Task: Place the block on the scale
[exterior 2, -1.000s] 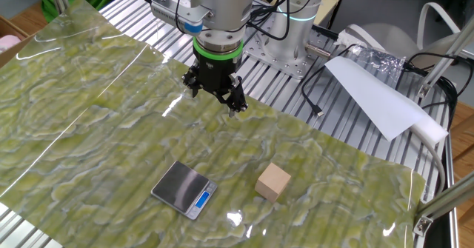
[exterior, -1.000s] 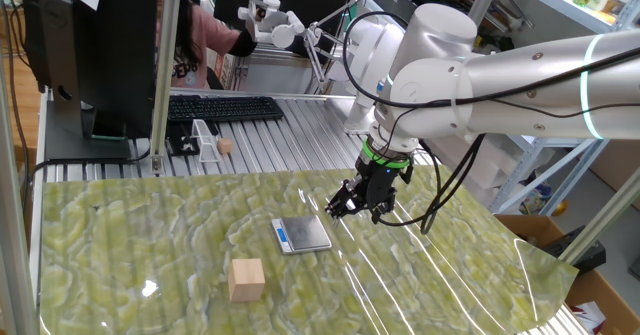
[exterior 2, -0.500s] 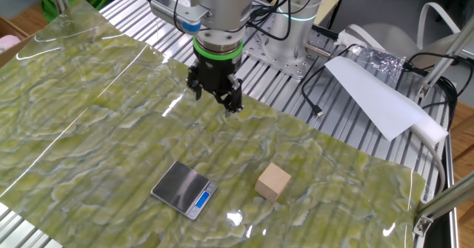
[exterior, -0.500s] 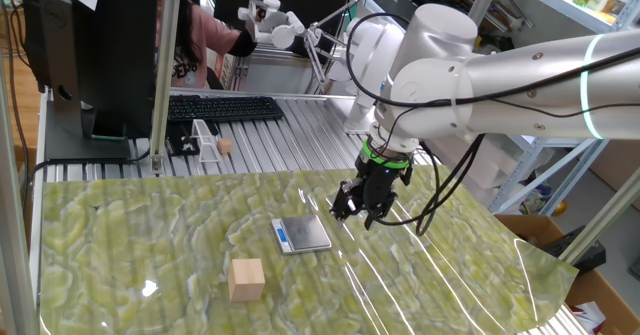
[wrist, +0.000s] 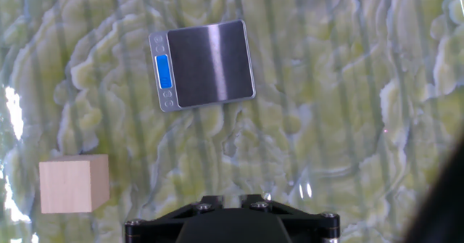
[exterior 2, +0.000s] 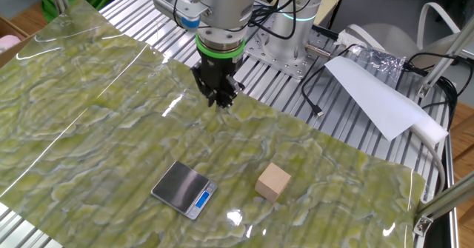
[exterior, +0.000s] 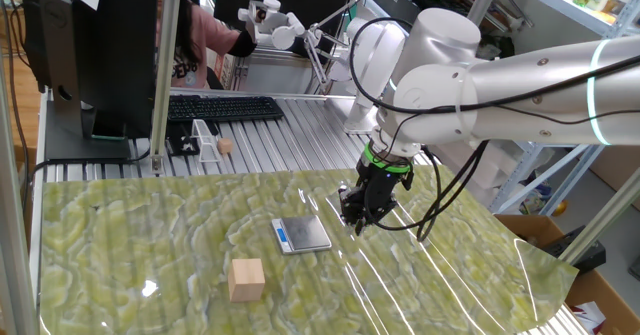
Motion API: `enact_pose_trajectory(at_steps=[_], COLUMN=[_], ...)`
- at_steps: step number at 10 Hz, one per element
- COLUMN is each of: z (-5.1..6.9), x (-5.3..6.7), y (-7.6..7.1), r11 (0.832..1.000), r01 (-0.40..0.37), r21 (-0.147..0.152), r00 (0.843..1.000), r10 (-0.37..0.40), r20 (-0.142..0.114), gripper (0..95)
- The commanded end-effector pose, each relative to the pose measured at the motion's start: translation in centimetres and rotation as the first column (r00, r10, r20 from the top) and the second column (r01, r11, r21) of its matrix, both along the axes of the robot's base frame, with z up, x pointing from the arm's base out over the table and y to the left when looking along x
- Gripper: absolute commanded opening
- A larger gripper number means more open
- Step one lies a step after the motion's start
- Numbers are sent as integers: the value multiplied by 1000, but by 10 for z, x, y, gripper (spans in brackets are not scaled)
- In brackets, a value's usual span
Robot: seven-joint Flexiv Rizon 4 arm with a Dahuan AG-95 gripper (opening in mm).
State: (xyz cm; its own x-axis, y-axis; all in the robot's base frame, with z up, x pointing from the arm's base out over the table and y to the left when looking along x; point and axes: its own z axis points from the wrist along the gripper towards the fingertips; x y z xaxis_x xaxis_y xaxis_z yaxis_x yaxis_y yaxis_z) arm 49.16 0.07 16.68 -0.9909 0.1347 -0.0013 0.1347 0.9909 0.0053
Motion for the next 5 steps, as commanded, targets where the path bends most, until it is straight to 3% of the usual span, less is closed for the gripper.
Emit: enact_pose_trajectory(at_steps=[1,5], z=[0,-1], x=[0,-1], y=[0,1], r11=[1000,1000], r01=[-1,-6], r21=[1,1], r00=[1000,1000], r10=[1,6], r20=[-2,-2], gripper=[0,0])
